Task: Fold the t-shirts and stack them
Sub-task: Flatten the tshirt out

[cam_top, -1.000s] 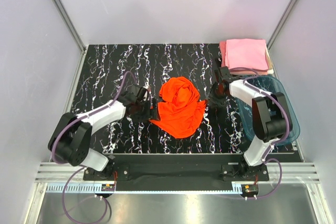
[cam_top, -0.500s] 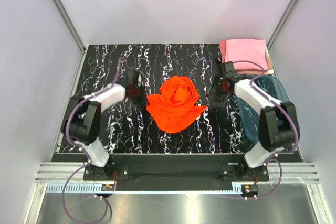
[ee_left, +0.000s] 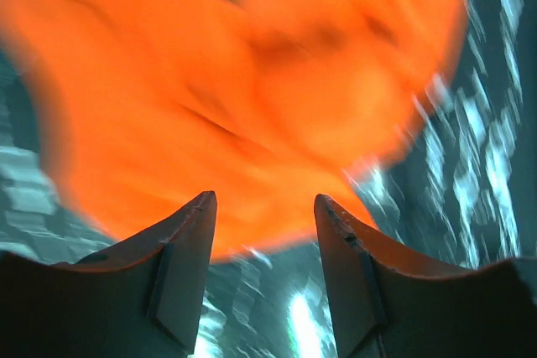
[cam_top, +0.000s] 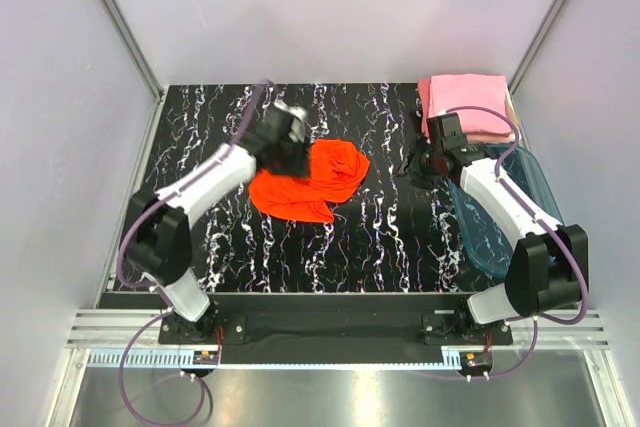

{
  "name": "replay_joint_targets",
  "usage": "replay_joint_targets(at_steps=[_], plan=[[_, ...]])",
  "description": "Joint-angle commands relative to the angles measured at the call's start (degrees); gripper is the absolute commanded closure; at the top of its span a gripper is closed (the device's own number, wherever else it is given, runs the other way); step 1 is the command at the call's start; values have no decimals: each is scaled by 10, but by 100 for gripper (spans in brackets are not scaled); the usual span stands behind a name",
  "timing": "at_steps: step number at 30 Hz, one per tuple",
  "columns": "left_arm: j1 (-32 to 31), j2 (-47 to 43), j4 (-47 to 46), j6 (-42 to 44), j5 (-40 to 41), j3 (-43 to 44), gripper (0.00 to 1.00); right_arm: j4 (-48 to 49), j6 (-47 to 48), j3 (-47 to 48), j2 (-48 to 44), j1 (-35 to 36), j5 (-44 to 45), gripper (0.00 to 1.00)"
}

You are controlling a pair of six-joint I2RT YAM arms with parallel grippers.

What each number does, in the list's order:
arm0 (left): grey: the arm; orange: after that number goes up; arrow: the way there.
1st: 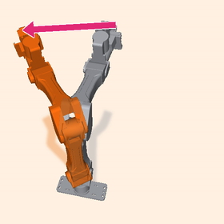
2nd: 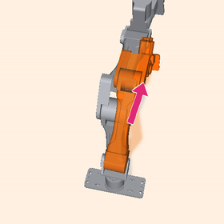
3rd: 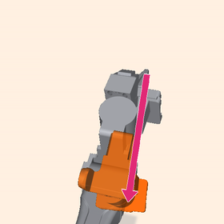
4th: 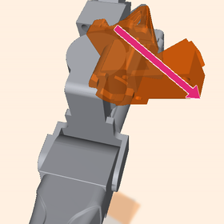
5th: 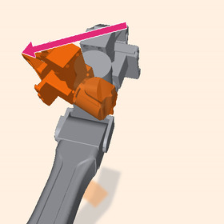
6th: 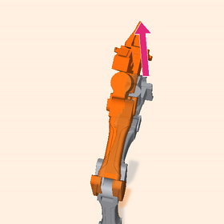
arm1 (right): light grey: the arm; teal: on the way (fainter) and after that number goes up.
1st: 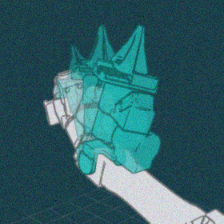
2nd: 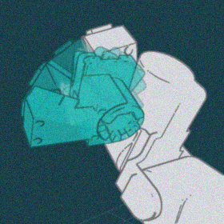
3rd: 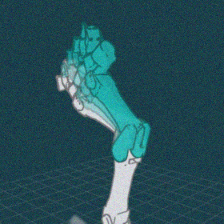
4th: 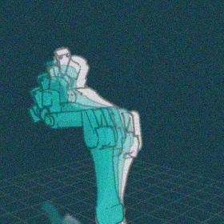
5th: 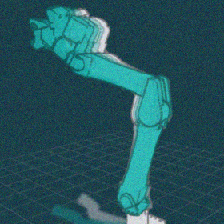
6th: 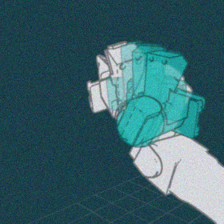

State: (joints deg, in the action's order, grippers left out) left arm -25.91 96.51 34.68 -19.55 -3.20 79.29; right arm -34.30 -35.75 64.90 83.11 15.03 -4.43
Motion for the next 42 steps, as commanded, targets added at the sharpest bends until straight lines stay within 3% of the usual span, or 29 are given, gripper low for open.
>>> replay_joint_targets(at_steps=[1,8,15,26,37,42], plan=[[-108,-33,-2,-40,-9,-63,46,-3,20,7,-22,2,-24,47],[-186,-32,-44,-204,79,-124,49,1,30,5,-30,2,-38,46],[-192,-4,-115,-312,64,-155,52,5,39,-12,-40,2,-31,46],[-194,68,-128,-329,97,-135,50,7,45,-22,-49,3,-31,46],[-193,83,-121,-333,106,-106,50,11,54,-25,-45,2,-25,45],[-187,93,-112,-327,99,-99,55,11,57,-20,-38,2,-27,45]])
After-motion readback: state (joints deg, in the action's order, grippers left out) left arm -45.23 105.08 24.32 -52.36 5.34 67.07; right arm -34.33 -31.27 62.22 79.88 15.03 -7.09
